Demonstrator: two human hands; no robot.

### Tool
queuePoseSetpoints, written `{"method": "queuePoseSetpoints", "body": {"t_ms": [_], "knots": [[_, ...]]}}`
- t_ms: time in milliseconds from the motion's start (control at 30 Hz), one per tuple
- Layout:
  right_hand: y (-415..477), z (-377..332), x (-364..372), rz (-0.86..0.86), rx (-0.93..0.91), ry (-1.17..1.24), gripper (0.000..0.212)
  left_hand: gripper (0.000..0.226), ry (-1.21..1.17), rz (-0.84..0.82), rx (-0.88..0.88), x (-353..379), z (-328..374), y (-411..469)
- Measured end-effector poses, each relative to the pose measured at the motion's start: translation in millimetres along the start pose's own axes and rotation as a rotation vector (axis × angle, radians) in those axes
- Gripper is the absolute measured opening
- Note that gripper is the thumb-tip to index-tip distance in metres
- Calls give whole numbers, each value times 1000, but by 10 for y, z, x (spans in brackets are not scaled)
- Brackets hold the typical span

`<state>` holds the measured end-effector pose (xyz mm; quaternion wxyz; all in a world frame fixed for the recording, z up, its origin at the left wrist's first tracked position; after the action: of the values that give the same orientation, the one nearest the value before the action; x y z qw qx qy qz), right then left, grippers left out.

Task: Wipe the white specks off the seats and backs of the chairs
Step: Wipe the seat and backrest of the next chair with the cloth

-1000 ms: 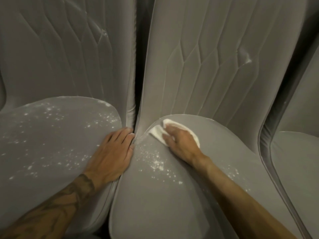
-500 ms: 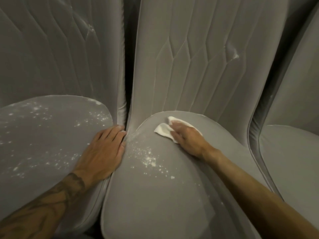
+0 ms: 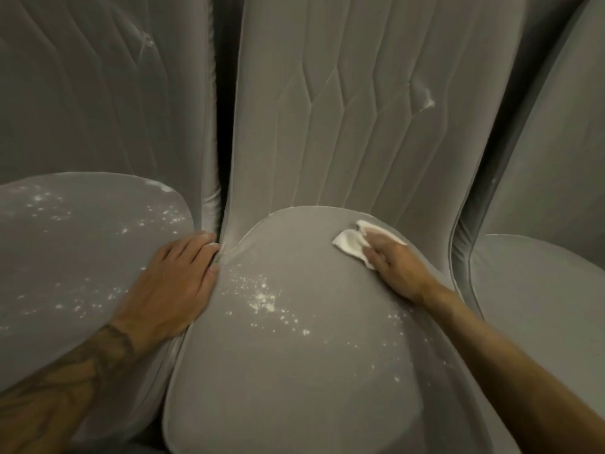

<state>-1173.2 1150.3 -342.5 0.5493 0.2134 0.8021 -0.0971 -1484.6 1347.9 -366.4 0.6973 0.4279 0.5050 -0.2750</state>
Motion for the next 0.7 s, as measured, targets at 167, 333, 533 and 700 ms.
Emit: {"method": "queuePoseSetpoints", "body": {"t_ms": [167, 333, 533, 700], "knots": [[-2, -48, 104, 56, 143, -21, 40, 44, -1, 10, 13, -1, 21, -1], [-237, -75, 60, -36, -92, -30, 39, 43, -2, 15, 22, -3, 14, 5], [-127, 121, 9, 116, 209, -25, 40, 45, -1, 10, 4, 10, 24, 5], [-140, -184, 159, 51, 29, -29, 40, 43, 13, 21, 24, 39, 5, 7]]}}
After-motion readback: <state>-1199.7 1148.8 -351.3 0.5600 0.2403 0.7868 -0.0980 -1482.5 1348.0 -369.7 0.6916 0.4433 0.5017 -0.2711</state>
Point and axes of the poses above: each hand's wrist, its own y-axis towards the middle knuckle, its own x-axis out of the palm, z = x × y, the point moved 5 cm from there along y, towards the middle knuckle
